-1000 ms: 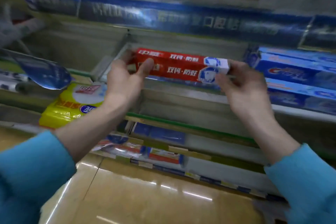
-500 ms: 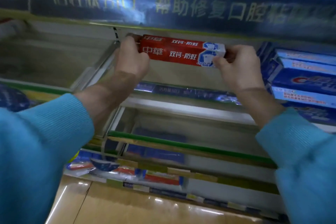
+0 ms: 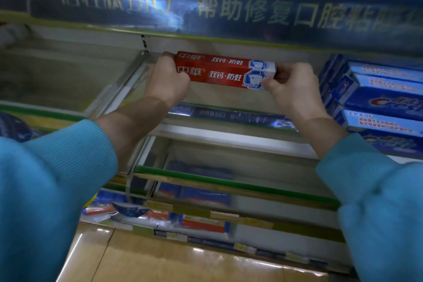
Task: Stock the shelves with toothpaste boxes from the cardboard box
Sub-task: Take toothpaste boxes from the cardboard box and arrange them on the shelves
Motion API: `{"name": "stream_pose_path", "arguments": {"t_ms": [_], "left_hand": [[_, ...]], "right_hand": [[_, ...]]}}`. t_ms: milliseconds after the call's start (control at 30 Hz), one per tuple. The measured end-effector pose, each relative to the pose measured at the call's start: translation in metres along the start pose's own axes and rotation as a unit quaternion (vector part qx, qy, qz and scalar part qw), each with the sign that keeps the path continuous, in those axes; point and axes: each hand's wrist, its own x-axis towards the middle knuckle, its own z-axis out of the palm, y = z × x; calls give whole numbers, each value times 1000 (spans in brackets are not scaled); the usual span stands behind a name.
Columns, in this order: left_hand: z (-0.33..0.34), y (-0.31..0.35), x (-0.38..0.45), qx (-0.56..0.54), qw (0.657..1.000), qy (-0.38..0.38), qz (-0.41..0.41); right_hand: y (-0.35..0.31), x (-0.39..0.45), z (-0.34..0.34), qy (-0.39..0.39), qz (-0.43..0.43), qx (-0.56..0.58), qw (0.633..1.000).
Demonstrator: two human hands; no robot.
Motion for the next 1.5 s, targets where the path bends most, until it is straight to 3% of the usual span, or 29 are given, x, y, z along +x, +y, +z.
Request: {"name": "stream_pose_path", "arguments": {"t_ms": [200,333,467,633,900,1200,1333,1500], "left_hand": [[2,-7,-25,-35,998,45,15],[3,-3,-71,-71,993,83,46],[13,17,-141,-105,986,108,77],[62,66,-246,-193,977,-79,43],[187,168,-389,-228,920,-314,50],[330,246,-499,-94,917,-383,63],[393,256,-522,26,904,-427,6],[459,256,-532,77,895,-436,-55]], "right_hand": [[-6,-20,-10,-36,9,30,999],[-8,-50,-31,-47,18,36,998],[-6,-86,-75,-111,48,77,990],[30,-143,-179,-109,86,46,989],[153,-230,-353,10,227,5,974],[309,-301,-508,72,352,-47,932],[366,-311,-548,26,427,-53,902],[424,-304,-564,-42,485,-55,872]]}}
